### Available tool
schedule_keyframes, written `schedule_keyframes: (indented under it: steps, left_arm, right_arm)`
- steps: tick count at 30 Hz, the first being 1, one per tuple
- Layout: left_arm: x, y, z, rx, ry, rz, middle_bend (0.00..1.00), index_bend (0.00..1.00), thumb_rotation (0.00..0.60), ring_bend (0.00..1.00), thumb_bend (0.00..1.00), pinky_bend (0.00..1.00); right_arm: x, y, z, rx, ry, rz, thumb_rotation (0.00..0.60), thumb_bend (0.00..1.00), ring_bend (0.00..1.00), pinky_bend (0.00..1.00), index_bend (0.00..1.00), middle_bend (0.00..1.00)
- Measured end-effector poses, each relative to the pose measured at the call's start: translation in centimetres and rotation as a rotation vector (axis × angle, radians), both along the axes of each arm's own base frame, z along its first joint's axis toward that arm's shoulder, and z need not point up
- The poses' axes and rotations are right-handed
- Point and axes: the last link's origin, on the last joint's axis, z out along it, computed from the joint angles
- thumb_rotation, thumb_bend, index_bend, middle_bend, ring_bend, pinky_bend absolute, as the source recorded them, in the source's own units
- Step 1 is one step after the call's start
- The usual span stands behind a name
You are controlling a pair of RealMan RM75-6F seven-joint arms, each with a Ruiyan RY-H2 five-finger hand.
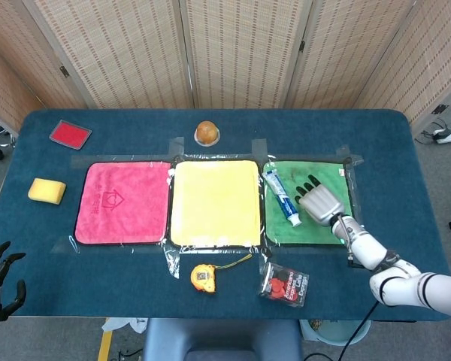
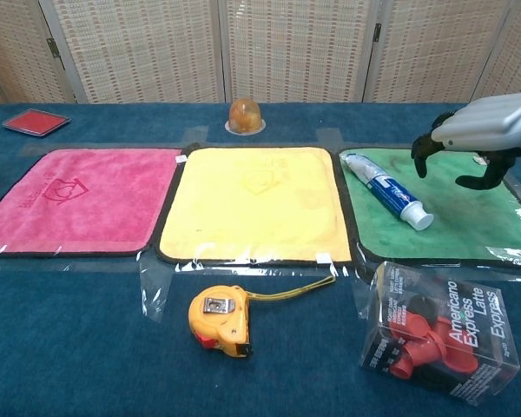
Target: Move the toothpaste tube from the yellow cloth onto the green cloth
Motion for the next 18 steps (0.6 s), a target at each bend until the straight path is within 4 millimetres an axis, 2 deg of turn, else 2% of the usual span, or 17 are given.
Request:
schedule_keyframes:
  steps: [6, 13, 18]
  left_arm:
    - [0.2, 0.0, 0.1, 0.004, -0.001, -0.006, 0.12, 0.27, 0.6, 0.08, 0.59, 0.0]
    - [0.2, -0.4, 0.3, 0.009, 0.001, 0.0, 0.12, 0.27, 0.6, 0.08, 0.59, 0.0]
    - [0.1, -0.7, 0.4, 0.011, 0.004, 0.01, 0.12, 0.27, 0.6, 0.08, 0.59, 0.0]
  right_arm:
    - [1.8, -0.2, 0.0, -0.007, -0.078, 0.033, 0.6, 0.55, 0.14, 0.0, 0.28, 0.17]
    - [4.0, -1.3, -3.3, 0.033, -0.097, 0.05, 0.6, 0.55, 0.13, 0.0, 0.28, 0.17]
    - [4.5, -2.6, -5.2, 0.034, -0.066, 0.037, 0.6, 0.55, 0.13, 0.0, 0.28, 0.17]
